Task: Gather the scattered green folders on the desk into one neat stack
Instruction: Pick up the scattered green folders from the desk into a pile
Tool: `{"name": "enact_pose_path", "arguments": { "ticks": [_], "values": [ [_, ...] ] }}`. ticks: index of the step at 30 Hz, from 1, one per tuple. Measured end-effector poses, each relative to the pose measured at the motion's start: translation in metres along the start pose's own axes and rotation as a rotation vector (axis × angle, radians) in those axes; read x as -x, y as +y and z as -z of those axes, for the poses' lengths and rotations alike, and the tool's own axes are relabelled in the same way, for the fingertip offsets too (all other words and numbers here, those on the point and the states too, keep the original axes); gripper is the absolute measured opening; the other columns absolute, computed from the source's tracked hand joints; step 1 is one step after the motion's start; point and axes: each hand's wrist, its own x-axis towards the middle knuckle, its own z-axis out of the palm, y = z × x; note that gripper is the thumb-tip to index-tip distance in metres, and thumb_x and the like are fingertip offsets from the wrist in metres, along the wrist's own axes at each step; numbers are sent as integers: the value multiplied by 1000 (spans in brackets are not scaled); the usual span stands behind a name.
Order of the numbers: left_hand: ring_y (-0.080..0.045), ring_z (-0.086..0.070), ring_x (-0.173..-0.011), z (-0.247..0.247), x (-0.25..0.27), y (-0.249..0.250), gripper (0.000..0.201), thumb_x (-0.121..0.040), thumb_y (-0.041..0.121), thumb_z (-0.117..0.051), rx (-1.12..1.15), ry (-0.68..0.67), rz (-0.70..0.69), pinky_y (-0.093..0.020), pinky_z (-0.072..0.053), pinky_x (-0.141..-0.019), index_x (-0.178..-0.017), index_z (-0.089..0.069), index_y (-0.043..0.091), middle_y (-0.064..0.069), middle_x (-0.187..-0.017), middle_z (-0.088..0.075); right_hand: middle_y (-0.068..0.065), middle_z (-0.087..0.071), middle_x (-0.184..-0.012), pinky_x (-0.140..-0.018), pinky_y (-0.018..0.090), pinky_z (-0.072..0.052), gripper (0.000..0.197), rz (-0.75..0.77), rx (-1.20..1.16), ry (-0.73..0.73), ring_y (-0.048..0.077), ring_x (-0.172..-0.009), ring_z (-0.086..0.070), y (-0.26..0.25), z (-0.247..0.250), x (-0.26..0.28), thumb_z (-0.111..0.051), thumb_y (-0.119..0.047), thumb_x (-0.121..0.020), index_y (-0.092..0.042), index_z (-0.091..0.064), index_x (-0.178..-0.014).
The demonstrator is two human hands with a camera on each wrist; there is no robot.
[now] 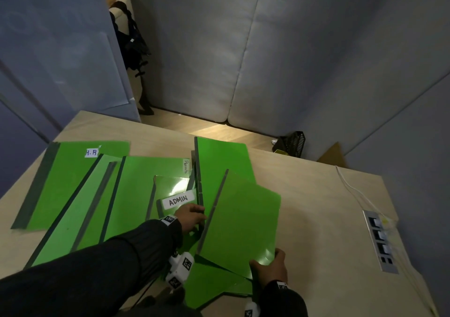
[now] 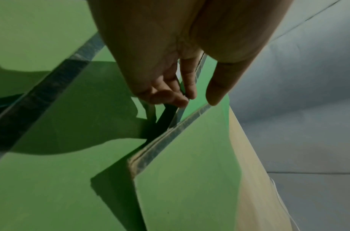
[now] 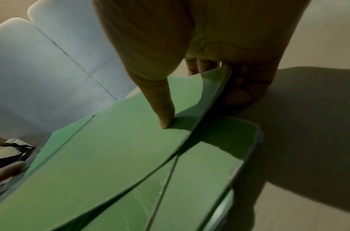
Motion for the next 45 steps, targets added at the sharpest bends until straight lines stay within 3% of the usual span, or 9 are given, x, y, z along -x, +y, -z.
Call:
{"name": "enact_pose_path", "arguments": {
  "ticks": [5, 12, 16, 20, 26, 33, 40, 43, 45],
  "values": [
    [-26, -64, -87, 20, 0, -1, 19, -79, 4, -71, -59, 101, -17, -31, -52, -65, -93, -60, 12, -15, -104, -66, 8, -65, -98, -80, 37, -53, 52, -35, -112, -50, 26, -84, -65, 9, 6, 6, -78, -11, -75, -13, -45, -116],
    [-22, -53, -62, 70, 21, -8, 65, -87, -6, -53, -112, 30, -17, -26, -46, -46, -141, -33, 23, -18, -99, -55, 27, -68, -104, -82, 47, -58, 38, -43, -309, -5, 34, -84, -67, 27, 18, 20, -71, 9, -70, -3, -58, -103],
    [-21, -48, -65, 115, 36, -23, 69, -90, -5, -46, -125, 8, 30, -29, -46, -50, -149, -26, 24, -23, -114, -54, 12, -65, -84, -59, 22, -55, 42, 80, -296, -43, 23, -71, -61, 4, 17, 43, -64, 20, -76, 5, -54, -114],
    [-25, -54, -91, 124, 44, -36, 29, -90, 4, -51, -15, -8, 99, -52, -47, -93, -118, -52, 10, -18, -113, -54, 13, -57, -140, -103, 47, -51, 90, 59, -128, -188, 36, -120, -59, -26, -44, 57, -73, -15, -69, -14, -36, -151],
    [-36, -34, -138, 128, 48, -45, 90, -80, 14, -73, 24, 154, -38, -53, -31, -110, -153, -20, 23, -13, -158, -28, 7, -60, -134, -101, 37, -50, 53, 215, 34, -312, 26, -121, -59, -59, -103, 82, -75, -19, -82, -24, -55, -131],
    [-34, -39, -135, 228, 81, -45, 91, -72, 22, -80, 14, 368, -195, -51, -33, -107, -148, -31, 21, -13, -151, -40, 8, -30, -152, -108, 53, -38, 119, 36, 445, 69, 37, -136, -34, -35, -47, 54, -73, -74, -51, -26, -28, -151],
    [-39, -40, -133, 287, 115, -77, 118, -54, 44, -84, 15, 542, -145, -51, -37, -105, -151, -24, 10, -22, -152, -37, 12, -54, -124, -98, 40, -52, 104, -30, 468, 27, 33, -110, -62, -33, -35, 34, -78, -73, -38, -19, -50, -122],
    [-39, -53, -117, 283, 126, -79, 98, -68, 21, -81, 156, 530, -127, -52, -50, -92, -149, -28, 7, -26, -145, -43, 12, -77, -106, -88, 36, -57, 69, 60, 270, -84, 24, -87, -71, -34, -22, 31, -80, -55, -43, -15, -73, -98],
    [-28, -53, -105, 274, 125, -80, 81, -79, 2, -71, 286, 503, -115, -33, -56, -68, -148, -28, 2, -27, -140, -45, 11, -81, -83, -74, 38, -62, 57, 128, -6, -135, 23, -74, -76, -32, -14, 29, -91, -25, -49, -2, -77, -99]
  ]
}}
